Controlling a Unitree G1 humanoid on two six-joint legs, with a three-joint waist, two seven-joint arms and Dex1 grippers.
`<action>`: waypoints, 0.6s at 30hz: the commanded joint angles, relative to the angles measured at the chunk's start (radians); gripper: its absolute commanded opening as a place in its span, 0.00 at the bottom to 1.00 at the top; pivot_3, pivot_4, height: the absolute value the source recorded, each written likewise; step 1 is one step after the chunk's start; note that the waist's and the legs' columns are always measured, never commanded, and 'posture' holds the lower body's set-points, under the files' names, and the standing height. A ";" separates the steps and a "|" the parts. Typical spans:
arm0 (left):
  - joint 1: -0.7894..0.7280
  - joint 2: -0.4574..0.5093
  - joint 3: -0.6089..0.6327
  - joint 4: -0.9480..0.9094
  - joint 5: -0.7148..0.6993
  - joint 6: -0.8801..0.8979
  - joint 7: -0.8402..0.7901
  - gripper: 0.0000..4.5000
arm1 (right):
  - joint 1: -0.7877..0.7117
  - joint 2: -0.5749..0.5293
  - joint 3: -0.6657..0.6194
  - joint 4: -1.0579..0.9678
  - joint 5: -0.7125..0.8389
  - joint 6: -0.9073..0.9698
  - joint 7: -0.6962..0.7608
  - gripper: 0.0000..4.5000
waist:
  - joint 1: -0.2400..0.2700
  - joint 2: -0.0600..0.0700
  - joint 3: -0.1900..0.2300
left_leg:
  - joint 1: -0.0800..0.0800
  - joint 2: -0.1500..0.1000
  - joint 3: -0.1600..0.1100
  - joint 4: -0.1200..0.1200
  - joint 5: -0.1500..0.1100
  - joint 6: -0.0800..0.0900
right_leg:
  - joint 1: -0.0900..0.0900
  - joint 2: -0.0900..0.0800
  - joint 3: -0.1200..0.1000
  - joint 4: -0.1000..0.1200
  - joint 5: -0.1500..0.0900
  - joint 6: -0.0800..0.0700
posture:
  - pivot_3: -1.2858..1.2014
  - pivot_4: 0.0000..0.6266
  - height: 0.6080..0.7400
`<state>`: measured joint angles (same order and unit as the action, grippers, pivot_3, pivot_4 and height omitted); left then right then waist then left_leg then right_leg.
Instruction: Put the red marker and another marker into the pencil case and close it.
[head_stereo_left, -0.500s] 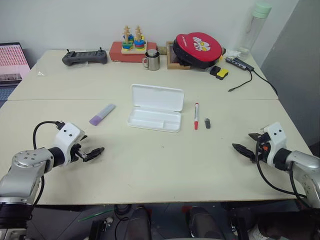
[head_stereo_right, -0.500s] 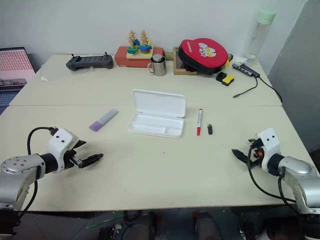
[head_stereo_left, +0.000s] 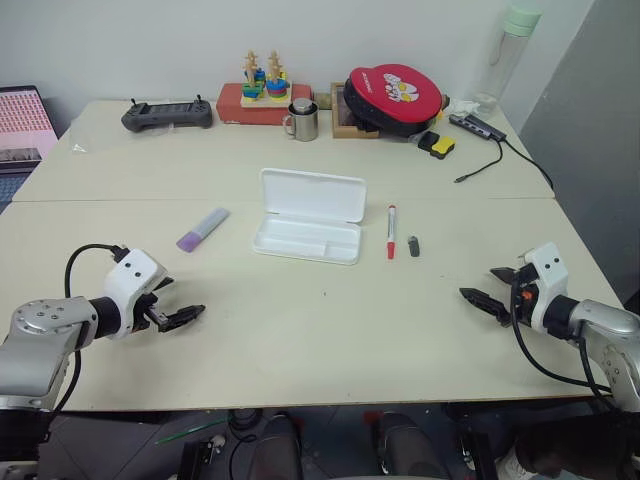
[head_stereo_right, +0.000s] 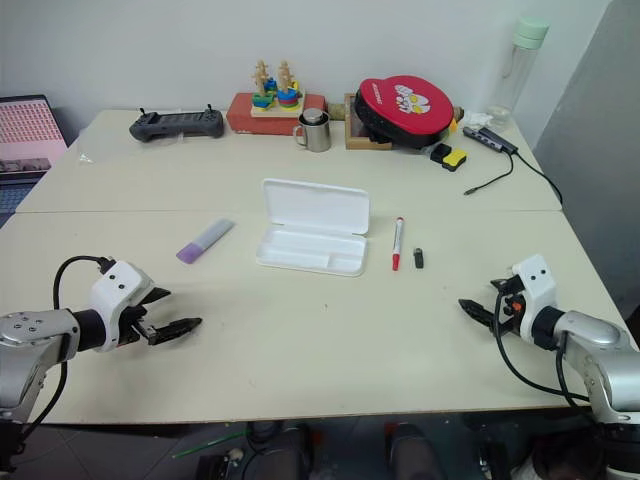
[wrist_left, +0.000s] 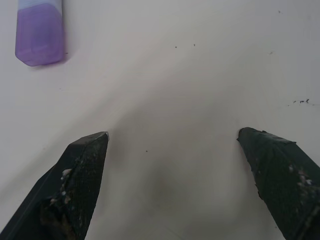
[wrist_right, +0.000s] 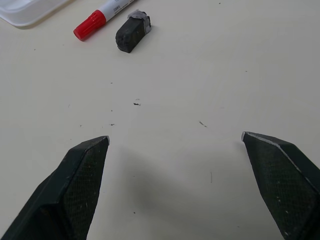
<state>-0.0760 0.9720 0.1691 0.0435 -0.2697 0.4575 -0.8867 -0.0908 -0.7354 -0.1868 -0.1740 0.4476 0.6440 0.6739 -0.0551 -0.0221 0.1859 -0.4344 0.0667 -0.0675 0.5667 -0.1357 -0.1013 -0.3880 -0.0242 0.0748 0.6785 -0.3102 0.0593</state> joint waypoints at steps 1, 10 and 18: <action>0.012 -0.006 0.031 -0.037 -0.010 0.027 0.005 1.00 | -0.009 0.002 -0.022 -0.022 0.003 -0.008 0.002 0.99 | 0.000 0.000 0.000 | 0.000 0.000 0.000 0.000 0.000 0.000 | 0.000 0.000 0.000 0.000 0.000 0.000 | 0.52 0.24 1.00; 0.003 -0.026 0.033 -0.046 -0.028 0.048 -0.010 1.00 | 0.018 0.007 -0.035 -0.037 0.008 -0.012 -0.001 0.99 | 0.001 0.000 0.000 | 0.000 0.000 0.000 0.000 0.000 0.000 | 0.000 0.000 0.000 0.001 0.000 0.000 | 0.52 0.24 1.00; -0.059 -0.078 0.040 -0.055 -0.084 0.059 -0.030 1.00 | -0.008 0.003 -0.035 -0.082 0.056 0.014 0.025 0.99 | 0.001 0.000 0.000 | 0.000 0.000 0.000 0.002 0.000 0.000 | 0.001 0.000 0.000 0.001 0.001 0.001 | 0.52 0.24 1.00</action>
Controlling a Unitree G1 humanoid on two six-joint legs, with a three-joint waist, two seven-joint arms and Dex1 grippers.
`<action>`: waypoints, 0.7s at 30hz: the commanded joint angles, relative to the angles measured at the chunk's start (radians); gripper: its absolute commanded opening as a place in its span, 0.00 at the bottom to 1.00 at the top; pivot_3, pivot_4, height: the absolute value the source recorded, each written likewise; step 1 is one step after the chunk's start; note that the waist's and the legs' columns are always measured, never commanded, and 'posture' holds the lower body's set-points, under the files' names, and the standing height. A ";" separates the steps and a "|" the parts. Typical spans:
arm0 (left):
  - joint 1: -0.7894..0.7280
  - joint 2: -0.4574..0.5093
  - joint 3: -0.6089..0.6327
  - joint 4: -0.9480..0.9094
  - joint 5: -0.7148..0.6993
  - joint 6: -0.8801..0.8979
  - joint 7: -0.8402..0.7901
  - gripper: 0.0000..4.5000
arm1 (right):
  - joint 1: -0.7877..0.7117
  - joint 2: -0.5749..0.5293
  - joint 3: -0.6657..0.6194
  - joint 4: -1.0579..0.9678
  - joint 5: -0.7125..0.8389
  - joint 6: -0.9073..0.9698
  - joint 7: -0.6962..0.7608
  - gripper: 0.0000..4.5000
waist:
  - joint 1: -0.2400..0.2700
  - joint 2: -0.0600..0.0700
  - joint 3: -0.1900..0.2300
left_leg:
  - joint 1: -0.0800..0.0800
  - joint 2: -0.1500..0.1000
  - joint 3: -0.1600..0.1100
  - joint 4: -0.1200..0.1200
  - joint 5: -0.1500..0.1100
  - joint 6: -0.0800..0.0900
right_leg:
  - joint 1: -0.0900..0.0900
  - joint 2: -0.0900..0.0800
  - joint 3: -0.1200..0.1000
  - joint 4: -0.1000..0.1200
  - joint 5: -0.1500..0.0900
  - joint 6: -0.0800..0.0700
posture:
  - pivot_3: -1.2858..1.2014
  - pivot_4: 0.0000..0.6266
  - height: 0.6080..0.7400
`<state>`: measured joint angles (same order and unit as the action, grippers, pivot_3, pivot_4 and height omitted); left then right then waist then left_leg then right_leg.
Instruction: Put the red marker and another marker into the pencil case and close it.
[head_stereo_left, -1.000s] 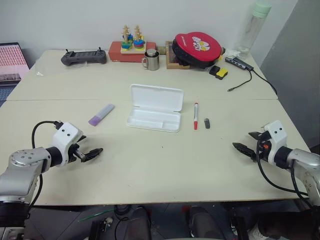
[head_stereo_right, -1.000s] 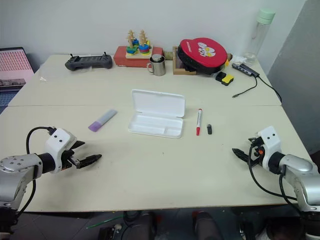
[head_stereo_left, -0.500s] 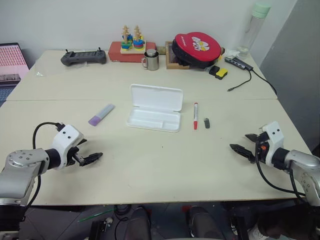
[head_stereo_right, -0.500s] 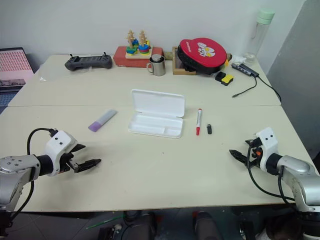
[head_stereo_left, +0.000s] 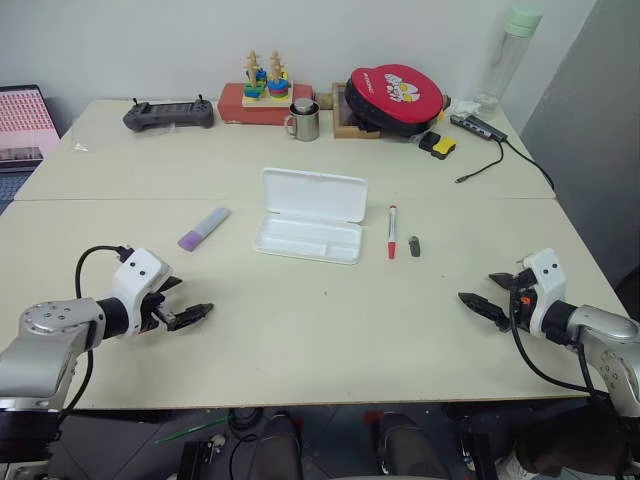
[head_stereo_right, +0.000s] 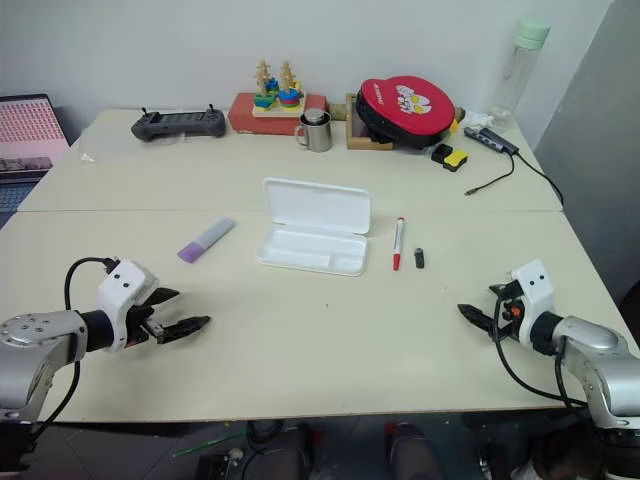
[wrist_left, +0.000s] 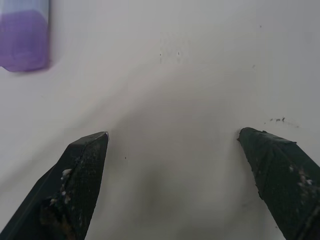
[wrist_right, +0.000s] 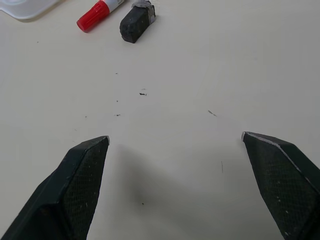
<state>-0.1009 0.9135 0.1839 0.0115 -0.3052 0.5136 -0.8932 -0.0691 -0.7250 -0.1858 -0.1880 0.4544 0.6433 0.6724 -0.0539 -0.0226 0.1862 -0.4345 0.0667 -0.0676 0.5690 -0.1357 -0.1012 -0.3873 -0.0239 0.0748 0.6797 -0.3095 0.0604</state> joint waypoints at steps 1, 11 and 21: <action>-0.044 -0.031 0.032 -0.027 -0.067 0.007 -0.030 1.00 | -0.040 -0.009 -0.033 -0.078 0.064 0.025 0.038 0.99 | 0.000 0.000 0.000 | 0.000 0.000 0.000 0.000 0.000 0.000 | 0.000 0.000 0.000 0.000 0.000 0.000 | 0.52 0.24 1.00; -0.168 -0.175 0.009 -0.212 -0.286 0.036 -0.121 1.00 | -0.479 0.092 0.377 -0.013 -0.011 0.101 0.181 0.99 | -0.004 -0.001 0.001 | 0.000 0.002 -0.002 0.004 0.000 0.000 | 0.002 0.003 0.000 0.001 0.003 0.004 | 0.52 0.24 1.00; -0.237 -0.199 0.024 -0.210 -0.280 0.011 -0.065 1.00 | -0.776 0.313 0.593 0.388 -0.219 -0.021 0.215 0.99 | 0.000 -0.001 0.001 | -0.002 0.001 -0.003 0.003 0.000 0.000 | 0.001 0.003 -0.001 0.001 0.006 0.007 | 0.52 0.24 1.00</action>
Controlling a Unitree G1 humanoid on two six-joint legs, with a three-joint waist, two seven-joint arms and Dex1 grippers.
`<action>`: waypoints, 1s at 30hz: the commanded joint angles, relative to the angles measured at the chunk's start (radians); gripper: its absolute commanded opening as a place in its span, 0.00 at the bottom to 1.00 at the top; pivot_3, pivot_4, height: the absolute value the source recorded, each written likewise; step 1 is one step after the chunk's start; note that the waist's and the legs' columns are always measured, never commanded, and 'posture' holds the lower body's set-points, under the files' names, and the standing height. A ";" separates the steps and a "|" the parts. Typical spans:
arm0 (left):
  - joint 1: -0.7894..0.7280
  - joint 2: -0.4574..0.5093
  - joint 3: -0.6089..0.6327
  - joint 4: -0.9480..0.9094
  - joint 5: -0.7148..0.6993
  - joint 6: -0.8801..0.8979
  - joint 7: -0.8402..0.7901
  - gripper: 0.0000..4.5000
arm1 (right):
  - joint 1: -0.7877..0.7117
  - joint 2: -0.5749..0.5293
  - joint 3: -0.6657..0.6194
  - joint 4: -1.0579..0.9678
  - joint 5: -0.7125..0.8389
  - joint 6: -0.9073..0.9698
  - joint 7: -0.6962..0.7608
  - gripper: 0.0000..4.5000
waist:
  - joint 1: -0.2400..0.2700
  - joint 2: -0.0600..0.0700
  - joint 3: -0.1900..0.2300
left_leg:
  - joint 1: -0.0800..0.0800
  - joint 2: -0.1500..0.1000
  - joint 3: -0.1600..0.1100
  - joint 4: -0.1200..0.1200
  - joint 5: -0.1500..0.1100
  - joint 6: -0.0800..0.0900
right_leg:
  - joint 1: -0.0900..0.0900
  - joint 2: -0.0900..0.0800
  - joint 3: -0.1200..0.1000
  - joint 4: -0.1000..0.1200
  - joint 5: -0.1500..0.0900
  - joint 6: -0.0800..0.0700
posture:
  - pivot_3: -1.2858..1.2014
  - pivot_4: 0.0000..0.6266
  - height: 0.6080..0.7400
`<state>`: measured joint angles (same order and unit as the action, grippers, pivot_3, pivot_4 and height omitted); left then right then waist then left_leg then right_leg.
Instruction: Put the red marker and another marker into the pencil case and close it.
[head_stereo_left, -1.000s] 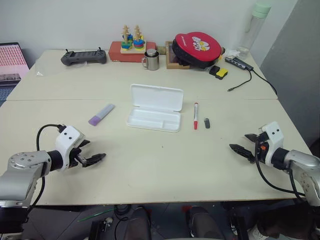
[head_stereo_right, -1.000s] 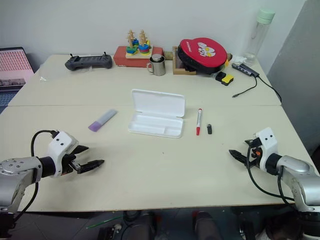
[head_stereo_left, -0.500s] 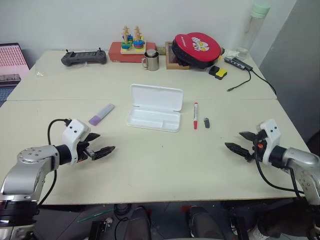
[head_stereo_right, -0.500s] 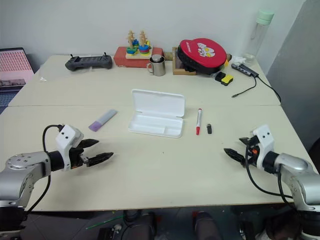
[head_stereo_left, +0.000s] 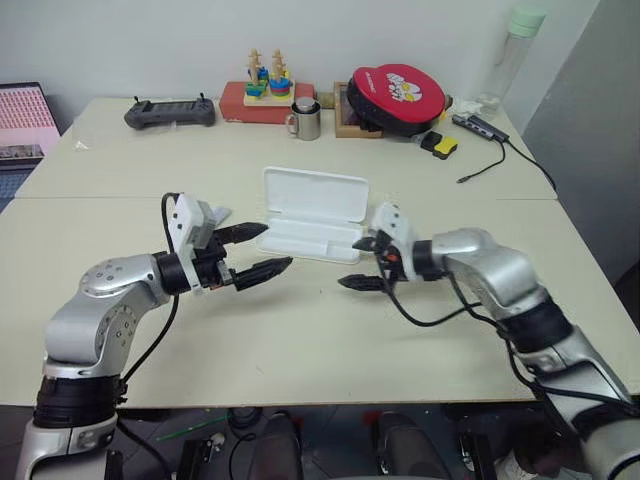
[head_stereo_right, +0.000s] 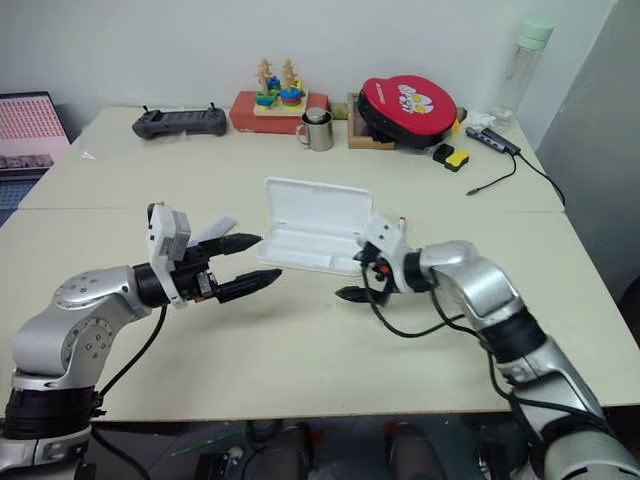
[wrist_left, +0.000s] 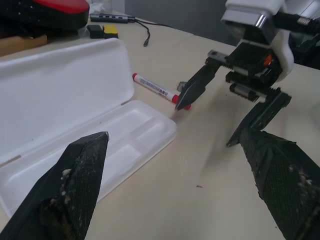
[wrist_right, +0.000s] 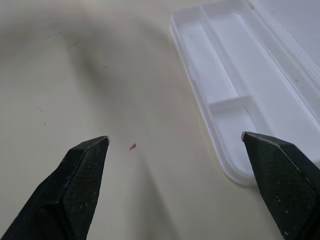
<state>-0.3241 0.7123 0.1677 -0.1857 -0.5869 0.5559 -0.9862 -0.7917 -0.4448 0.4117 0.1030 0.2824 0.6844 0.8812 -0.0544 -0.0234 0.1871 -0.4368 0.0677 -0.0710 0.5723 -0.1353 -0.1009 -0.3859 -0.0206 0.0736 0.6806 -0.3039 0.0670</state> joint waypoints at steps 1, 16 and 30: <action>-0.017 -0.002 0.054 -0.014 -0.015 -0.024 0.035 1.00 | -0.075 0.059 -0.001 0.149 -0.064 -0.085 0.003 0.99 | 0.001 0.000 0.000 | 0.000 0.000 0.000 0.000 0.000 0.000 | 0.000 0.000 0.000 0.000 0.000 0.000 | 0.52 0.24 1.00; 0.023 0.027 0.097 -0.011 -0.055 0.008 0.049 1.00 | -0.135 0.163 0.038 0.428 -0.247 -0.211 0.047 0.41 | 0.001 0.000 0.000 | 0.000 0.000 -0.001 0.000 0.000 0.000 | 0.000 0.000 -0.001 0.001 0.001 -0.001 | 0.52 0.24 1.00; 0.033 0.054 0.111 -0.002 -0.057 0.018 0.036 1.00 | -0.089 0.170 -0.001 0.327 -0.252 -0.372 0.092 0.00 | -0.001 0.000 0.000 | 0.000 0.000 -0.001 0.000 0.000 0.000 | 0.000 0.000 -0.001 0.001 0.001 -0.001 | 0.52 0.24 1.00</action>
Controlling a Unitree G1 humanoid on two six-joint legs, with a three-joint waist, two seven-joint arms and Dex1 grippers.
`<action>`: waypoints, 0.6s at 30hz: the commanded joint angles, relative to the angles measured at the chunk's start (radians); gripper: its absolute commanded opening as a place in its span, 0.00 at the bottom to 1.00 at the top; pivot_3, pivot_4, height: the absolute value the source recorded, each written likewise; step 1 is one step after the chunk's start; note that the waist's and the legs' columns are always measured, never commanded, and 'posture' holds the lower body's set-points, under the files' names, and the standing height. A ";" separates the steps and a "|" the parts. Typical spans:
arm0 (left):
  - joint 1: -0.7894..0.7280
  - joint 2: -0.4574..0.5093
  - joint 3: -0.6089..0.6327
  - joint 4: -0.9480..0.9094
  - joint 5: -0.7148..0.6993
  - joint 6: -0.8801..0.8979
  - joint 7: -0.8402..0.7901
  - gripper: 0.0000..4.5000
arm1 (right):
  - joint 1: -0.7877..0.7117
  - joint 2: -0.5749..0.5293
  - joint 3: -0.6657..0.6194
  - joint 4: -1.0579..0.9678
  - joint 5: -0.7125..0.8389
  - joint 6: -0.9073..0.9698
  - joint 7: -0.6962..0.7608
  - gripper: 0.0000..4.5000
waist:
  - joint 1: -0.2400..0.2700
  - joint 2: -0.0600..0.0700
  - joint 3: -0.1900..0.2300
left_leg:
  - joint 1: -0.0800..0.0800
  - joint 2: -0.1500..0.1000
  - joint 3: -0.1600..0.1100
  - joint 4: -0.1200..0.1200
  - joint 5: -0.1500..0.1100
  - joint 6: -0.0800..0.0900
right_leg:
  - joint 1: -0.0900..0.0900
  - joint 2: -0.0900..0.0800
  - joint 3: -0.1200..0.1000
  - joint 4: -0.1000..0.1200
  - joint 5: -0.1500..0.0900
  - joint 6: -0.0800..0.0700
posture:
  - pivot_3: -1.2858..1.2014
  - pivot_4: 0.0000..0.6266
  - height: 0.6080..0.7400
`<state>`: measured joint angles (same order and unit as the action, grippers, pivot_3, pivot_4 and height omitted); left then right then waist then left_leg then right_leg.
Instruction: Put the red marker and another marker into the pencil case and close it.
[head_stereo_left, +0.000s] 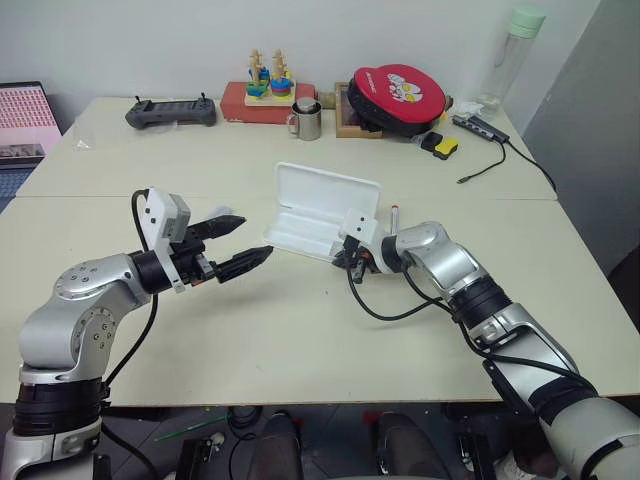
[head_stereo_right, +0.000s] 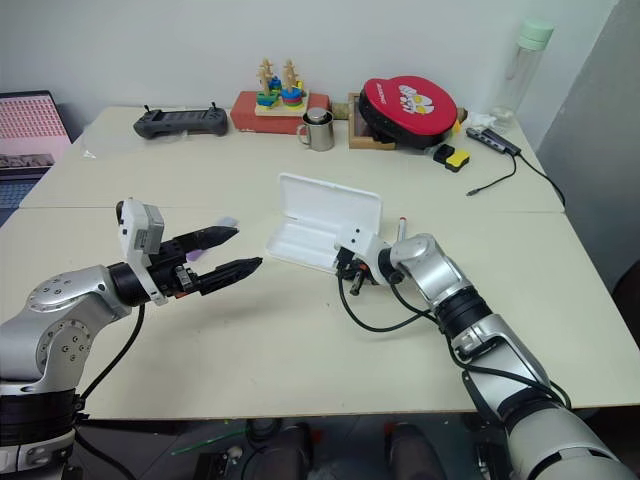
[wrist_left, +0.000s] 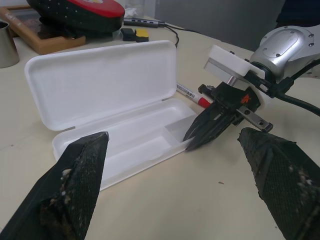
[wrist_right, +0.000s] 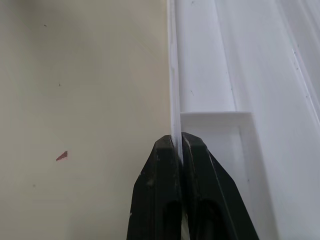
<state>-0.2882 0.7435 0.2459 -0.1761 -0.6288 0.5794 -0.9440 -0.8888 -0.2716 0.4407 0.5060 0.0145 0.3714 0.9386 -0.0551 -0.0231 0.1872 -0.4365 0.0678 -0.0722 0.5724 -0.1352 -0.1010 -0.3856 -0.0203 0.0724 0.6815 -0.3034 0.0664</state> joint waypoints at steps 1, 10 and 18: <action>-0.001 0.027 0.033 -0.011 -0.013 -0.005 -0.010 1.00 | 0.032 -0.016 -0.018 -0.129 0.026 -0.049 0.069 0.00 | -0.001 0.000 0.000 | 0.000 0.000 0.000 0.000 0.000 0.000 | 0.000 0.000 0.000 0.000 0.000 0.000 | 0.52 0.24 1.00; 0.046 0.077 -0.004 -0.017 0.029 -0.021 -0.057 1.00 | 0.143 -0.054 0.027 -0.314 0.019 -0.003 0.163 0.00 | -0.001 0.000 0.000 | 0.000 0.000 0.000 0.000 0.000 0.000 | 0.000 0.000 0.000 0.000 -0.001 0.001 | 0.52 0.24 1.00; 0.009 0.064 -0.032 -0.018 0.027 -0.016 -0.060 1.00 | 0.144 -0.046 -0.003 -0.346 0.032 0.008 0.155 0.25 | 0.000 0.000 0.000 | 0.000 0.000 0.000 0.000 0.000 0.000 | 0.000 0.000 0.000 0.000 0.000 0.002 | 0.52 0.24 1.00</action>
<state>-0.2653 0.8025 0.2162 -0.1758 -0.6030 0.5756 -0.9951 -0.7377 -0.3131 0.4668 0.2107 0.0258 0.3813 1.0898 -0.0547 -0.0228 0.1874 -0.4363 0.0679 -0.0722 0.5728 -0.1351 -0.1011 -0.3857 -0.0203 0.0725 0.6816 -0.3038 0.0679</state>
